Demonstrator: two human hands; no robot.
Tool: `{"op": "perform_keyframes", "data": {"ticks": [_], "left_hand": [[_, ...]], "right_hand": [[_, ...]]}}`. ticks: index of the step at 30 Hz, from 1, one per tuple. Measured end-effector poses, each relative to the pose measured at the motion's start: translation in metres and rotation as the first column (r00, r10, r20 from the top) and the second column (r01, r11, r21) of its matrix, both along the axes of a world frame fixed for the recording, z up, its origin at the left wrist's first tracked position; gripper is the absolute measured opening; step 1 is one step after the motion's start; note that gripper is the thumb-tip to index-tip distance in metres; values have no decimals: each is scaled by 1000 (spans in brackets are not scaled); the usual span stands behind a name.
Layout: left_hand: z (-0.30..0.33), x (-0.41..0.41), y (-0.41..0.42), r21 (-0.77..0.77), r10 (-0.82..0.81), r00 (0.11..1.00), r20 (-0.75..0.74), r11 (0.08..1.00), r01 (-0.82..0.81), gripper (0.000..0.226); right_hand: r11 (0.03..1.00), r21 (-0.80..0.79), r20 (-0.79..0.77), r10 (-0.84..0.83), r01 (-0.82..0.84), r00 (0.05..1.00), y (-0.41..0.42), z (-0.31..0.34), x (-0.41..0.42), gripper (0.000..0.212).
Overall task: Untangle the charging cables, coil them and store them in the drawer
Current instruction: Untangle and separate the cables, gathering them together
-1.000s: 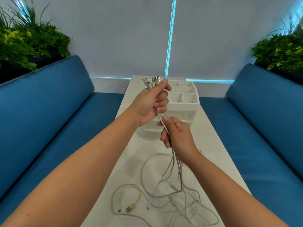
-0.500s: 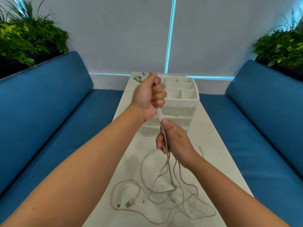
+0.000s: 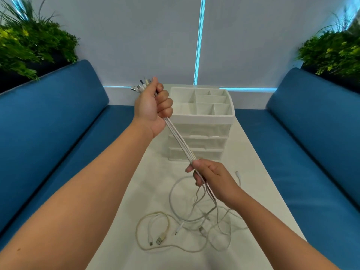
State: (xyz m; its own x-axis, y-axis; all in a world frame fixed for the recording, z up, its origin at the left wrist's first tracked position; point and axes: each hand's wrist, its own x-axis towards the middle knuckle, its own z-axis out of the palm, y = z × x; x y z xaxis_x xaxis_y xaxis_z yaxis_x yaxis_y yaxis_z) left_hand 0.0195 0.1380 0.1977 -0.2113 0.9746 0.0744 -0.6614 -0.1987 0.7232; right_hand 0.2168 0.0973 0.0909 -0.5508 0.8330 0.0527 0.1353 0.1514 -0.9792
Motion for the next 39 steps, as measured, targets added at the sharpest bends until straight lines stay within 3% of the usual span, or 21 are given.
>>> {"op": "perform_keyframes", "data": {"ticks": [3,8,13,15,18,23,27,32,37,39], "left_hand": [[-7,-5,1,-20,36,999,17,999,-35,41],[-12,-3,2,-33,48,999,18,998,-48,41],[1,-19,3,6,63,997,44,998,-64,41],[1,-21,3,2,74,996,43,997,-74,40],[-10,-18,2,-17,90,993,70,996,-89,41],[-16,-23,-1,-27,105,991,78,994,-103,41],[-13,-30,1,-30,150,983,107,989,-147,41],[-2,-33,3,-6,185,977,102,983,-186,41],[14,-36,6,26,198,971,132,979,-203,41],[18,-36,6,33,198,973,117,979,-204,41]], "right_hand": [[997,-33,20,70,-69,997,4,-1,5,27],[980,169,184,-133,102,974,15,-1,4,24],[991,11,153,132,-135,979,9,-13,15,40],[997,39,146,67,-74,987,11,-20,18,38],[986,161,304,-82,33,949,21,-26,23,38],[996,-74,296,-27,52,955,13,-39,33,51],[988,-157,143,30,-7,989,4,-40,32,37],[968,250,349,-96,6,932,13,-31,35,19],[947,275,370,-262,164,891,31,-8,44,43],[944,295,436,-271,148,858,31,-1,45,52]]}}
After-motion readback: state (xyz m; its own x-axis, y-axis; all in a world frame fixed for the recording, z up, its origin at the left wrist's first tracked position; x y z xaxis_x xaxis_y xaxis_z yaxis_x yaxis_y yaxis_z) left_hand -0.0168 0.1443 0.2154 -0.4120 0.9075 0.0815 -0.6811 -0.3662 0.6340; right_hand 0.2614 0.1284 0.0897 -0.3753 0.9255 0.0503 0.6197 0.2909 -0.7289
